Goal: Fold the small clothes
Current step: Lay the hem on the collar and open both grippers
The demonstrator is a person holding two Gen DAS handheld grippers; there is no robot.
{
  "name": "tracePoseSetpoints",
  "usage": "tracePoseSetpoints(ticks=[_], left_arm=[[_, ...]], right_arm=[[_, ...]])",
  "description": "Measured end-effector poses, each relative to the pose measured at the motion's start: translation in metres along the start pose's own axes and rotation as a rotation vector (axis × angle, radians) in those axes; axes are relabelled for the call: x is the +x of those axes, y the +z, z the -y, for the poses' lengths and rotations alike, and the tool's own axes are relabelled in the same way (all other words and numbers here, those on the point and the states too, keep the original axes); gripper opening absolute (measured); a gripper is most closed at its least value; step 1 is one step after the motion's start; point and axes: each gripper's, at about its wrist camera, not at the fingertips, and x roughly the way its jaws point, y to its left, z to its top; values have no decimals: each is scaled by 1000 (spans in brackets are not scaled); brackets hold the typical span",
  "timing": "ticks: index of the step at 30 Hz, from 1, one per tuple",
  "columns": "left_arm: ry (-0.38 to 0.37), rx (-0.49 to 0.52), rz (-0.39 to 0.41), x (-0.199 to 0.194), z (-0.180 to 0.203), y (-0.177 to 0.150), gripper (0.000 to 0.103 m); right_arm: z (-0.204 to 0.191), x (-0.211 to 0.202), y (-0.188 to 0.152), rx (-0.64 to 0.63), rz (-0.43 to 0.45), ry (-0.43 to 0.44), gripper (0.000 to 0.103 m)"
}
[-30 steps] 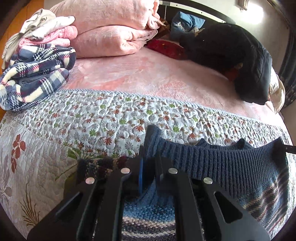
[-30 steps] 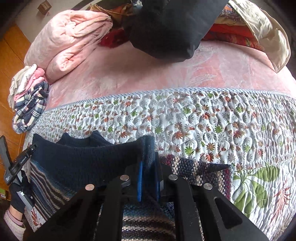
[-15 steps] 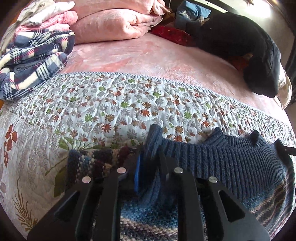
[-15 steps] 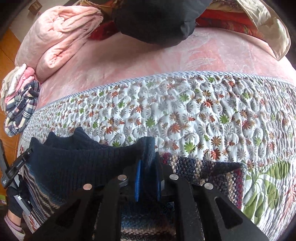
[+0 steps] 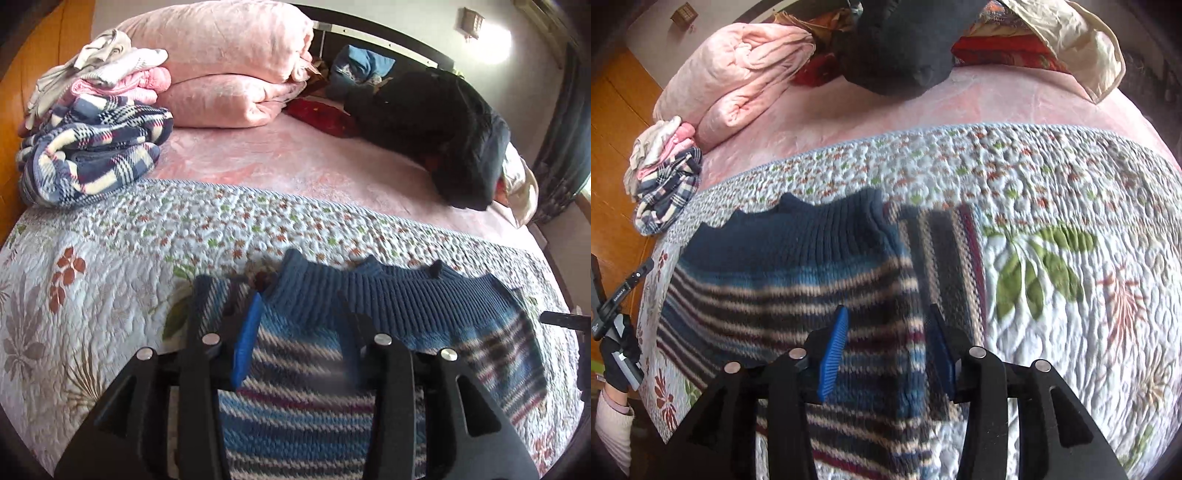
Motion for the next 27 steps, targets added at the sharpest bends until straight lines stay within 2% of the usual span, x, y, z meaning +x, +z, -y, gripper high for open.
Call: tracePoseSetpoints(ticks=[5, 8, 13, 27], left_arm=[[-46, 14, -84, 3, 14, -43, 43], [-26, 33, -123, 16, 20, -57, 43], [4, 26, -175, 38, 16, -71, 43], [-1, 9, -168, 44, 10, -73, 44]], right_arm=[[8, 5, -32, -9, -60, -28, 43], [11, 11, -41, 5, -86, 2, 16], [14, 10, -45, 0, -70, -23, 12], [26, 23, -50, 56, -80, -1, 11]])
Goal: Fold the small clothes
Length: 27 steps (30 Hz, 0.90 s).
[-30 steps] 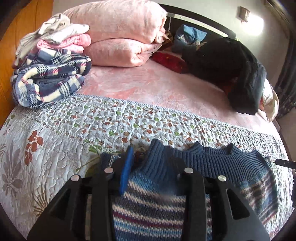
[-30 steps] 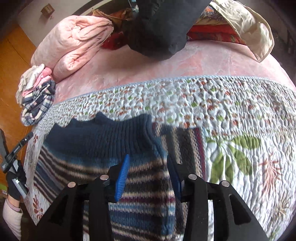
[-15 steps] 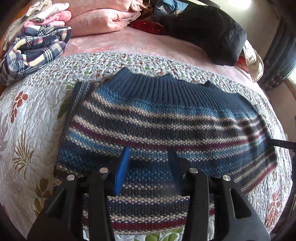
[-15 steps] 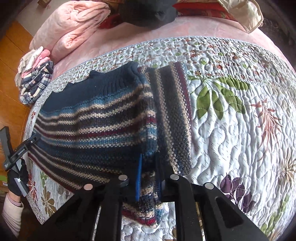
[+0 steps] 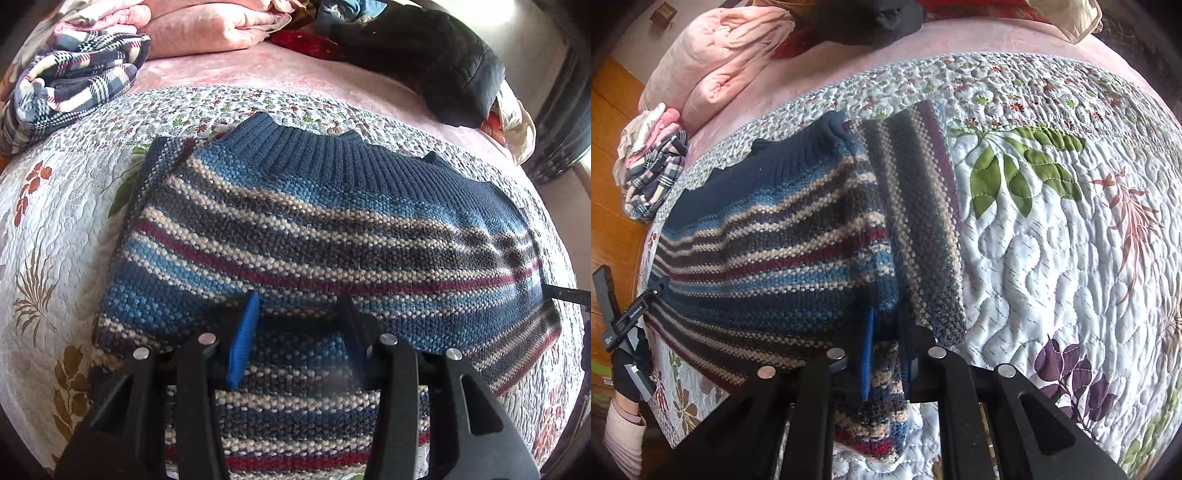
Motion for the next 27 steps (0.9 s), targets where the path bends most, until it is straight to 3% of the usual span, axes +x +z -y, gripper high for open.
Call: tracePoseSetpoints(ticks=[2, 4, 6, 8, 11, 14, 16, 21, 25, 27], left_arm=[[-2, -4, 0, 0, 0, 0, 44], [-3, -6, -3, 0, 0, 1, 44], [-2, -11, -5, -2, 1, 1, 43], [3, -23, -5, -8, 2, 0, 43], [-17, -40, 8, -18, 3, 0, 44], [-45, -44, 4, -23, 8, 0, 45], [-50, -41, 0, -21, 12, 0, 45], [-57, -43, -10, -12, 18, 4, 45], [-49, -44, -14, -6, 17, 7, 45], [-48, -51, -19, -4, 15, 7, 45]], right_arm=[[0, -2, 0, 0, 1, 9, 15], [0, -7, 1, 9, 7, 44, 25], [-1, -19, 0, 15, 38, 97, 59], [-3, -35, -1, -1, 90, 50, 86], [5, -52, -2, -12, 123, 49, 86], [21, -44, -1, 19, 66, 75, 87], [29, -30, -2, 48, 12, 135, 87], [38, 2, -5, 97, -31, 190, 88], [35, 6, -3, 90, 3, 201, 87], [32, 7, 1, 82, 9, 201, 81]])
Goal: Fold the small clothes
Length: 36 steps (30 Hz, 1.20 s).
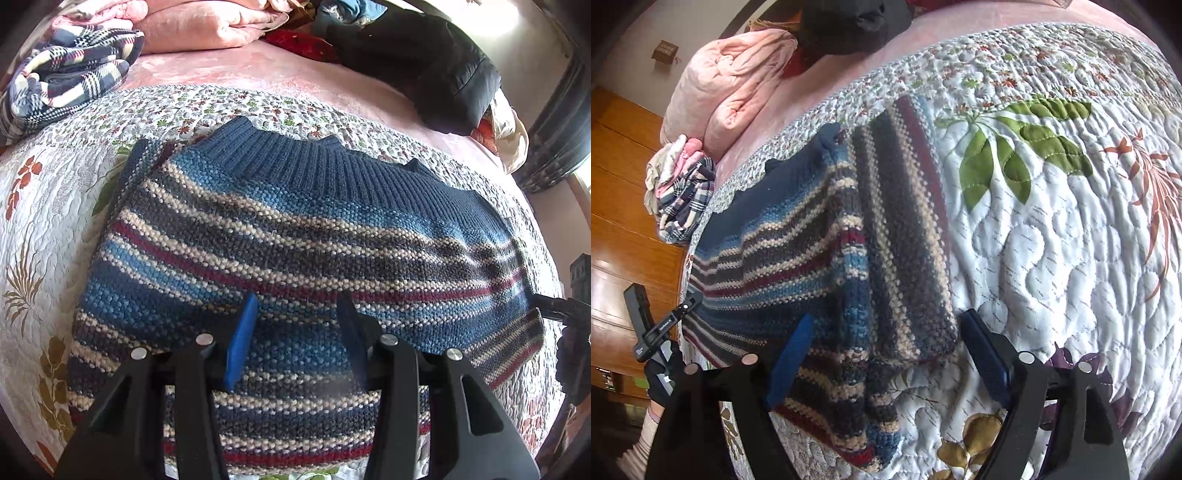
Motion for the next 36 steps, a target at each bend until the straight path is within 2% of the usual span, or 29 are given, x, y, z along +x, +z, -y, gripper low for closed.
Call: tracePoseSetpoints(ticks=[4, 5, 6, 9, 16, 28, 31, 36], left_arm=[[-6, -6, 0, 2, -2, 0, 45], [-4, -2, -1, 2, -1, 0, 45], [-3, 2, -1, 3, -1, -1, 45], [-8, 9, -3, 4, -2, -1, 45], [-16, 8, 0, 4, -4, -2, 45], [2, 25, 12, 9, -2, -5, 45], [-10, 15, 0, 7, -3, -2, 45], [-79, -8, -4, -10, -7, -1, 45]], right_arm=[[-8, 5, 8, -17, 3, 34, 74], [-9, 6, 10, -16, 5, 43, 66], [-9, 7, 11, -12, 5, 50, 53], [-7, 8, 12, 7, 6, 69, 44], [5, 7, 7, 49, 19, 98, 42], [5, 12, 5, 82, 18, 68, 41], [-9, 4, 7, 86, 18, 46, 38], [-63, -23, 21, -3, 59, 52, 36]])
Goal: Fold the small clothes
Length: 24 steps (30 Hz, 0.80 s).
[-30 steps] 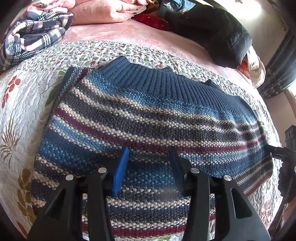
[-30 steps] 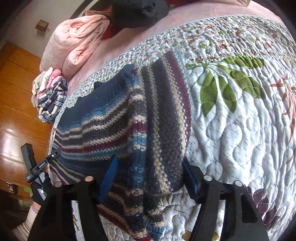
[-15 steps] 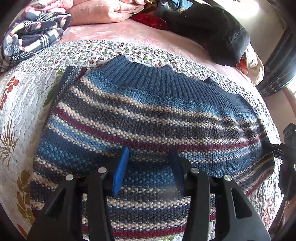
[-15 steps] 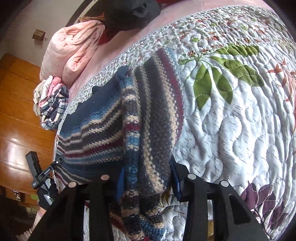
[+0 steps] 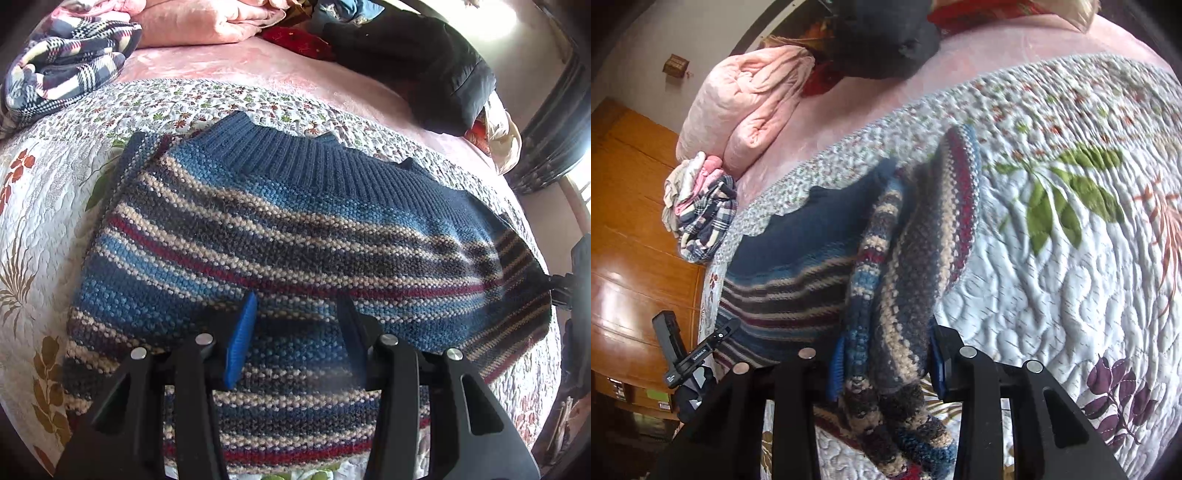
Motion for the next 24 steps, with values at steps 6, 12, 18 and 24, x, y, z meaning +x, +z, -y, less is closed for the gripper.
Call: tracePoseSetpoints(ticks=[6, 12, 18, 24], left_arm=[[-52, 15, 19, -17, 4, -4, 45], [-78, -6, 20, -20, -2, -5, 45], [-88, -31, 21, -23, -11, -9, 45], [-114, -51, 19, -26, -16, -9, 45]], right_arm=[[-95, 9, 11, -203, -33, -28, 36], [-158, 47, 8, -312, -86, -23, 36], [-187, 90, -2, -330, -168, 5, 26], [-188, 123, -9, -298, -249, -11, 29]])
